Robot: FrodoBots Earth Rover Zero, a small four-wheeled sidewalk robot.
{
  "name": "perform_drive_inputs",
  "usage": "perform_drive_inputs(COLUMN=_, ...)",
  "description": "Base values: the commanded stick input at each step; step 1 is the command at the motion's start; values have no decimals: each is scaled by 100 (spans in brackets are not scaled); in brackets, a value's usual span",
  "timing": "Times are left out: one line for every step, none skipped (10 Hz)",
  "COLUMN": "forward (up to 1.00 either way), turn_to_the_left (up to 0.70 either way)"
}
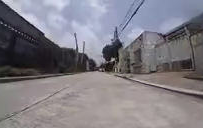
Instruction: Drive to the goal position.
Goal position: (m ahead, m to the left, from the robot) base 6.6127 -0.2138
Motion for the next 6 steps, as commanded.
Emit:
perform_drive_inputs(forward=50, turn_to_the_left=1)
perform_drive_inputs(forward=50, turn_to_the_left=1)
perform_drive_inputs(forward=50, turn_to_the_left=1)
perform_drive_inputs(forward=50, turn_to_the_left=1)
perform_drive_inputs(forward=50, turn_to_the_left=1)
perform_drive_inputs(forward=50, turn_to_the_left=1)
